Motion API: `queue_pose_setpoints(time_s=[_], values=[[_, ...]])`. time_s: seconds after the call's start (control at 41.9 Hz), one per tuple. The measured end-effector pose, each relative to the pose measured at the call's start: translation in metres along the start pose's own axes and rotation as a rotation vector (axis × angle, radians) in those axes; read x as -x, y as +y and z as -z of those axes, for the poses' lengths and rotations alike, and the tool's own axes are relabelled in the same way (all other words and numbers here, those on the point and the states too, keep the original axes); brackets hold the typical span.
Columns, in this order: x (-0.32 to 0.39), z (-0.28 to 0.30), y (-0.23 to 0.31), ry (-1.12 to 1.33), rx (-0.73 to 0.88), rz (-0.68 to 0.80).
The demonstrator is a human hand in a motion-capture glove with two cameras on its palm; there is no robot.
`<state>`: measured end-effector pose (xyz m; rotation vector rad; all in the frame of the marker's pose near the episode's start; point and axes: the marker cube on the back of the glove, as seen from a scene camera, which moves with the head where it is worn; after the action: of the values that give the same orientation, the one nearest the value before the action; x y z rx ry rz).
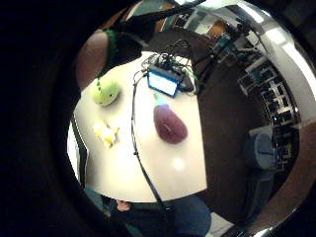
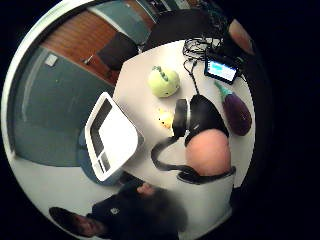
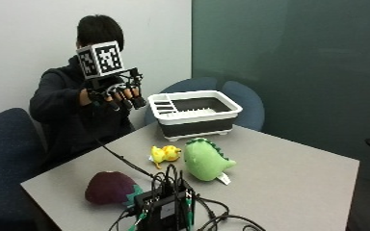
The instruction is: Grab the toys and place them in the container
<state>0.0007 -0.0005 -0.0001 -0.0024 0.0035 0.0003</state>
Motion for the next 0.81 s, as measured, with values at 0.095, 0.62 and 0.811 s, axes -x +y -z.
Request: queue_pose_setpoints(time_s=[0.095,0.62,0.811], values=[[-0.002,0.001,-0.001,0.007,0.012,0.003],[-0.061,-0.043,-0.037,0.048,0.165,-0.077],[-0.11,-0.122,-0.039,-0.011,0.295,-0.162]])
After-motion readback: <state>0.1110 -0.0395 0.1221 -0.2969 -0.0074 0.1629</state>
